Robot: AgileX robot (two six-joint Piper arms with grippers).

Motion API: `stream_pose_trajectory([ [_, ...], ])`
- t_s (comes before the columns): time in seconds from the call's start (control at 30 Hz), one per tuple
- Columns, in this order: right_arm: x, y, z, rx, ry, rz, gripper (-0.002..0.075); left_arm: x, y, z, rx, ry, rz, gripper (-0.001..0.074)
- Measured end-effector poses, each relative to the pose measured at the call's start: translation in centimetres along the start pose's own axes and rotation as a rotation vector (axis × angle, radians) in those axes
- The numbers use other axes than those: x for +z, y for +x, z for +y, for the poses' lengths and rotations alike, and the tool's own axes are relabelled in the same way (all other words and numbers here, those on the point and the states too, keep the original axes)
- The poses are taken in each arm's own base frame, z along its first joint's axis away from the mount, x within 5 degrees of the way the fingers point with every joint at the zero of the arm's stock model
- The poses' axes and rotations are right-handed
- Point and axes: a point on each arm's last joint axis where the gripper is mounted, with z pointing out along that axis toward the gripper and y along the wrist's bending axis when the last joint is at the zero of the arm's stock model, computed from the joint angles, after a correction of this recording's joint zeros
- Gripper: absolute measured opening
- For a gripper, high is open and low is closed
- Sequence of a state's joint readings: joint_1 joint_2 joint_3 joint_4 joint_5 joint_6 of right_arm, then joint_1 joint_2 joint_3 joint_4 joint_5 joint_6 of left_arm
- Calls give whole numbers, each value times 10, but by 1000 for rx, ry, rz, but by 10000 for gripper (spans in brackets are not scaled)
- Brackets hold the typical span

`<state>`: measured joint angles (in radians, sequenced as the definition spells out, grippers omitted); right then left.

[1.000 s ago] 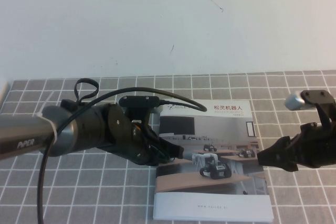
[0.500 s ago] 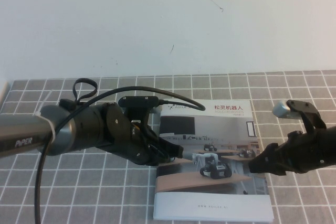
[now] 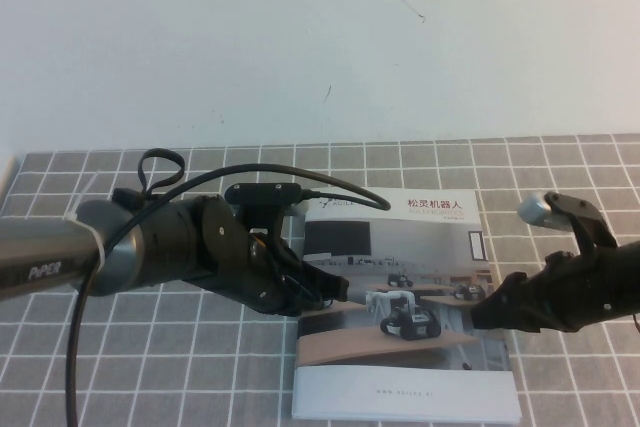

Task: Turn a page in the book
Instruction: Open the closed book

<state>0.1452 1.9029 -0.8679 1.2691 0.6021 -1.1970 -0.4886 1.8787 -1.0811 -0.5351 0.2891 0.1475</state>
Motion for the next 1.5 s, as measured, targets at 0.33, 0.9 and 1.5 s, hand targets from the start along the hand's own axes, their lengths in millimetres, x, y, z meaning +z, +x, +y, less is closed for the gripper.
stream_pose_trajectory([
  [0.33, -7, -17, 14, -14, -137, -23, 394, 0, -1, 2, -1, -5, -5, -4],
  [0.9, -23, -26, 37, -32, -290, -62, 394, 2, -1, 3, -5, -7, -10, -4],
  [1.5, -28, -31, 48, 0, -423, -110, 394, 2, -1, 3, -7, -7, -11, -4],
])
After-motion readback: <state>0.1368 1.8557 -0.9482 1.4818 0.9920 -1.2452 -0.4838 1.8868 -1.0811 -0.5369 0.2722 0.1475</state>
